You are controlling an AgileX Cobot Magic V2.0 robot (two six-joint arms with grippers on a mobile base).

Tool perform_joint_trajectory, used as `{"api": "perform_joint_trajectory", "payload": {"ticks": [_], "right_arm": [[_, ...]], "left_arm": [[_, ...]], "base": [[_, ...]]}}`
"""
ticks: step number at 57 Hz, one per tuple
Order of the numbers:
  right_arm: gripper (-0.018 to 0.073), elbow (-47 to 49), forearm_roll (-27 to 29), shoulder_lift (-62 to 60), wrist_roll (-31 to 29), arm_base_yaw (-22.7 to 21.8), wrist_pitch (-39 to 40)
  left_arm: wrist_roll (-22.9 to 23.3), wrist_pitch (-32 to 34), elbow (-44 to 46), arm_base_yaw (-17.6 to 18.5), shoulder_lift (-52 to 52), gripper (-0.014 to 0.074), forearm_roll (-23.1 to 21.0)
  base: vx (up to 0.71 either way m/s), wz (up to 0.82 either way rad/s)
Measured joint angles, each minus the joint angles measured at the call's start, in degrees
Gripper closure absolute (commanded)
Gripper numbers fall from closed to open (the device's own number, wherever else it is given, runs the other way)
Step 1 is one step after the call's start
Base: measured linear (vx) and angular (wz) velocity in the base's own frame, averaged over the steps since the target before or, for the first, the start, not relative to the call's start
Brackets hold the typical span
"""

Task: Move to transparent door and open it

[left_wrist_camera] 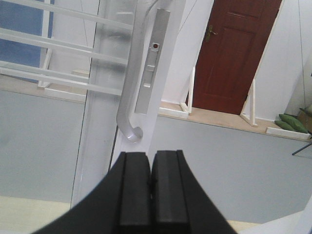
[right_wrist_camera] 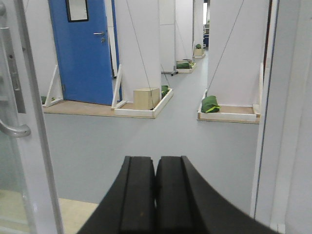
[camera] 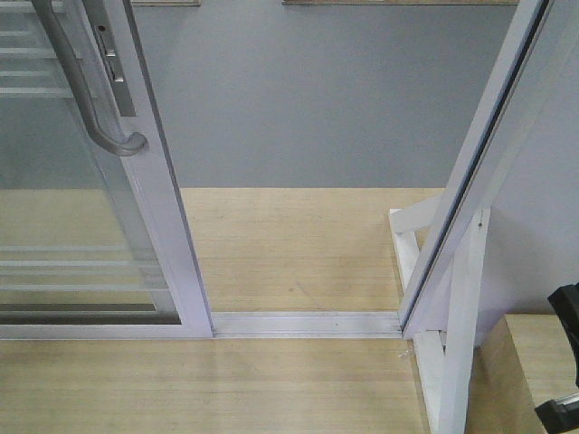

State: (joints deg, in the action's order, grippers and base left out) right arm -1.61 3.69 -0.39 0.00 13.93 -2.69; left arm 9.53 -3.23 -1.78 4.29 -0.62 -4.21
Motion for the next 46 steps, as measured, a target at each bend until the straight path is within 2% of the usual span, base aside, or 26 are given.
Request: {"api": "perform_joint_trajectory", "payload": {"ticks": [11, 46], "right_arm": [[0.0443, -0.06, 0.00, -0.17, 0.00, -6.88, -1.60], [0.0443, -0.06, 0.00, -0.17, 0.00, -7.49, -1.71]], "left_arm": [[0.00, -0.05, 0.00, 0.00, 0.00, 0.0600, 0.00], [0.00, -0.05, 0.00, 0.00, 0.00, 0.0600, 0.00]], "base": [[0.00, 0.00], [0.00, 0.00]]}}
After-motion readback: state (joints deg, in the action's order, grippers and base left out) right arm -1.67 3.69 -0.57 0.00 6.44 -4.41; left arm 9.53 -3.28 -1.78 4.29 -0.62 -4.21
